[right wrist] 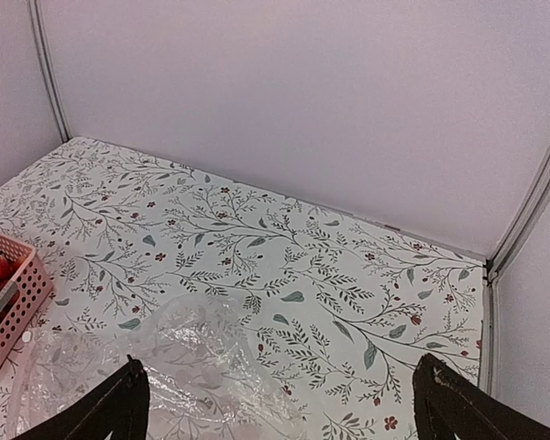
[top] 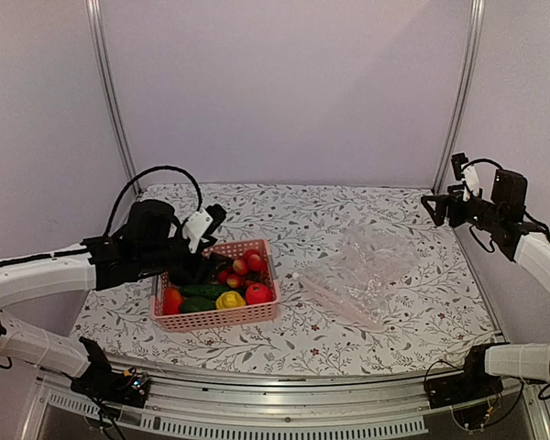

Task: Place the food in the zip-top bag and seal the zipper
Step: Pick up the zipper food storage bag from the center of the board.

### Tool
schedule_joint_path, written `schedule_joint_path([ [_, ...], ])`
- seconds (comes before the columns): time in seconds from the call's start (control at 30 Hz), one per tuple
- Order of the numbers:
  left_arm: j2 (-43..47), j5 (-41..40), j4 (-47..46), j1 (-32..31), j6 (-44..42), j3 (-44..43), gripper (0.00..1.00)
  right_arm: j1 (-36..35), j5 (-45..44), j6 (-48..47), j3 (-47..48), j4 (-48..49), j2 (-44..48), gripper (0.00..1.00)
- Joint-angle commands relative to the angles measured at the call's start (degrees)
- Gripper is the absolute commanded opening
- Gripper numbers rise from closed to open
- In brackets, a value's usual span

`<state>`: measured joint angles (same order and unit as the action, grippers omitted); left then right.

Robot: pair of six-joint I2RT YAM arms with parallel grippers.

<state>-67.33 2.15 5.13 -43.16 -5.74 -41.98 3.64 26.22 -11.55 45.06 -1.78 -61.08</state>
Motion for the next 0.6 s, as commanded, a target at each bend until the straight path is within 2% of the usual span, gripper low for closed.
schedule_joint_path([
  [0.0,1.52,4.03,0.34,-1.97,-0.91,0.14,0.70,0.36,5.47,-4.13,-0.59,-0.92,1.35,0.99],
  [0.1,1.61,3.86,0.47,-3.31,-0.67,0.31,0.70,0.38,11.83,-10.06,-0.82,-3.58,2.16,0.98],
  [0.17,1.56,2.75,2.08,-4.85,-0.55,-0.47,0.69,0.17,16.70,-11.76,0.98,-7.16,2.33,0.94],
  [0.23,1.94,0.63,3.61,-6.44,-0.05,-1.13,0.69,-1.81,16.90,-13.43,3.70,-11.97,2.03,0.91],
  [0.4,2.95,-3.05,3.63,-7.07,5.32,-0.96,0.69,-13.59,9.12,-18.71,6.84,-21.95,2.01,0.82],
  [0.43,2.85,-6.44,3.64,-7.03,7.54,-1.25,0.69,-16.06,7.63,-19.59,7.36,-23.70,2.06,0.81],
  [0.57,3.67,-8.89,2.34,-7.56,15.57,-1.00,0.67,-26.88,-2.46,-21.85,7.72,-28.98,1.85,0.74],
])
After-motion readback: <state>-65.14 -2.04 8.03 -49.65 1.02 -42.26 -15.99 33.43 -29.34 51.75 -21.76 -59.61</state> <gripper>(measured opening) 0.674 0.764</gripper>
